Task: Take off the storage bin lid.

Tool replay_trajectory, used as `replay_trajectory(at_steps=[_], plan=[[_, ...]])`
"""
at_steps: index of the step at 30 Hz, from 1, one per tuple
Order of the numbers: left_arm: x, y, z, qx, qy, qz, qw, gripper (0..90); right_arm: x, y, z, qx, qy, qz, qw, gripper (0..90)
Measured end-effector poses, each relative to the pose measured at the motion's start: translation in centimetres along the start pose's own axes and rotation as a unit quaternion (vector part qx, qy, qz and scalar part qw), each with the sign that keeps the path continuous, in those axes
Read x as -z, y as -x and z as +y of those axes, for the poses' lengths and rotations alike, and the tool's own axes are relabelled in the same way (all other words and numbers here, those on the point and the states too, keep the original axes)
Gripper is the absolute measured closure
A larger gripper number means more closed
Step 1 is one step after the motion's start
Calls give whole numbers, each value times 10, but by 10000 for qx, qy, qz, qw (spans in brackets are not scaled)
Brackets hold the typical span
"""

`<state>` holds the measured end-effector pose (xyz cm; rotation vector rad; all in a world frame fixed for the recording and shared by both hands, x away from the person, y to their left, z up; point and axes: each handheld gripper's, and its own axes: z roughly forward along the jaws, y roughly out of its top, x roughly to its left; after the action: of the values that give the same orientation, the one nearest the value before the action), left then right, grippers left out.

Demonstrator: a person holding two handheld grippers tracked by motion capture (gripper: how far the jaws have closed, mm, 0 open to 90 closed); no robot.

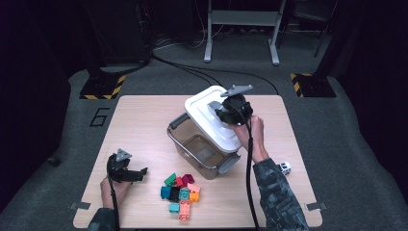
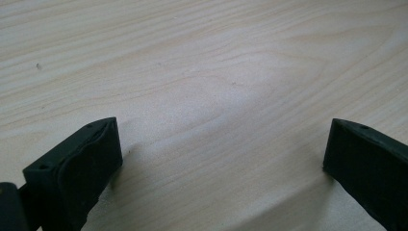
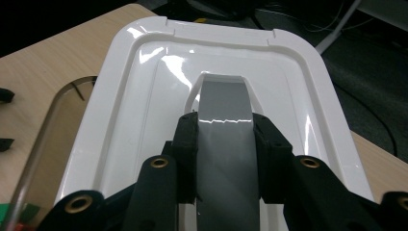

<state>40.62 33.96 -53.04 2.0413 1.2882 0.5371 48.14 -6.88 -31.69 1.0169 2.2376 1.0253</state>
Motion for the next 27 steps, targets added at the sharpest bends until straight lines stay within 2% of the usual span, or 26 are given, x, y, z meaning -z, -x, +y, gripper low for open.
replay_trajectory(at_steps=[8, 14, 22, 27], plan=[[0, 0, 0, 6, 33, 4, 10000, 0, 5, 36, -9, -316, -20, -313, 9990, 669], [-1, 0, 0, 11, 37, 10, 10000, 0, 3, 56, -16, -507, -57, -531, 9973, 669], [0, 0, 0, 9, 29, 11, 10000, 0, -2, 82, -29, -778, -177, -852, 9932, 669], [0, 0, 0, 13, 7, 12, 10000, 0, -11, 94, -41, -947, -317, -1082, 9891, 669]])
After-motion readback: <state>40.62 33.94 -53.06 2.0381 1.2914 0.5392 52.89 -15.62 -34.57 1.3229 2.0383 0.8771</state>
